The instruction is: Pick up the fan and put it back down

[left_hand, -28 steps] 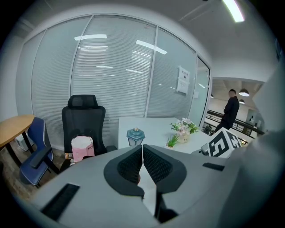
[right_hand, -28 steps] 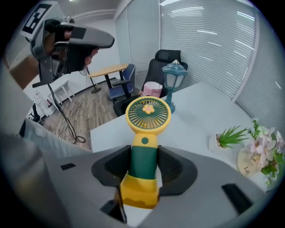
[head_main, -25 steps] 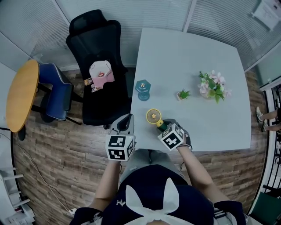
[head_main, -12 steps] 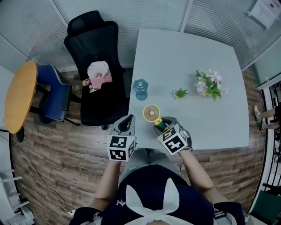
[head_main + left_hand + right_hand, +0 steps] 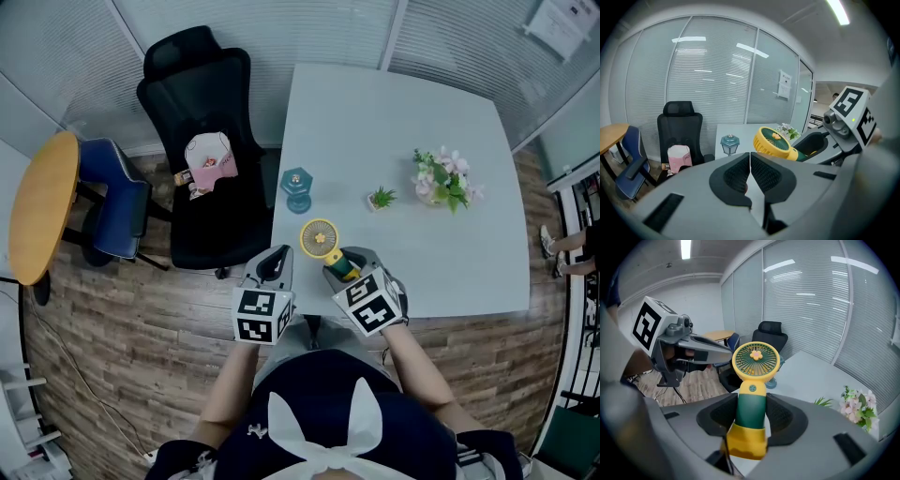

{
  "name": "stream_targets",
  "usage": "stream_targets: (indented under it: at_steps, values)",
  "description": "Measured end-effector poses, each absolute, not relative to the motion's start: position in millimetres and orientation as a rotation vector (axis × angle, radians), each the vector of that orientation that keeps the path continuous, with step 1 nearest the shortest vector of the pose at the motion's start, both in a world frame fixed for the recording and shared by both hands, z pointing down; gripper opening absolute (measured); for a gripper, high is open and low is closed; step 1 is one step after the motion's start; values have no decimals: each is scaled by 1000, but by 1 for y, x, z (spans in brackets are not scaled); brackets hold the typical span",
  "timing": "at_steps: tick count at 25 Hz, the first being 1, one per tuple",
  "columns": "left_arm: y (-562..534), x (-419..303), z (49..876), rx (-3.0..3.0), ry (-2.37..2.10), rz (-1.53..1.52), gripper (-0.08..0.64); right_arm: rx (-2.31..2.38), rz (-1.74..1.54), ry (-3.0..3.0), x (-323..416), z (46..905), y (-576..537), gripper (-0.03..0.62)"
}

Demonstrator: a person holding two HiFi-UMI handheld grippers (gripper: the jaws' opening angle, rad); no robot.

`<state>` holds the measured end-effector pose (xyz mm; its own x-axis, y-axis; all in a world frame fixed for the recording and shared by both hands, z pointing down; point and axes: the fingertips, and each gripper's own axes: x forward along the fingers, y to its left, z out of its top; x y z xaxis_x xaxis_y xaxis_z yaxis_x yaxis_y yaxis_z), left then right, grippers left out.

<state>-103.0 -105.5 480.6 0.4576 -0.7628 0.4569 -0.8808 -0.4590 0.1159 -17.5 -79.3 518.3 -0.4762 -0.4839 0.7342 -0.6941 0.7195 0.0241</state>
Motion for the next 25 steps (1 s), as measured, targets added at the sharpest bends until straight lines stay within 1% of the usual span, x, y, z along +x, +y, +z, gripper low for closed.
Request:
stream_targets:
  at_steps: [13,25]
  values:
    - [-97,-88,478,2402,-1366,496,25,942,348,-2209,-11,500,-76,192]
    - [-102,-70,476,2439,-1322,506,25,1040,392,-2179,22,496,-81,192]
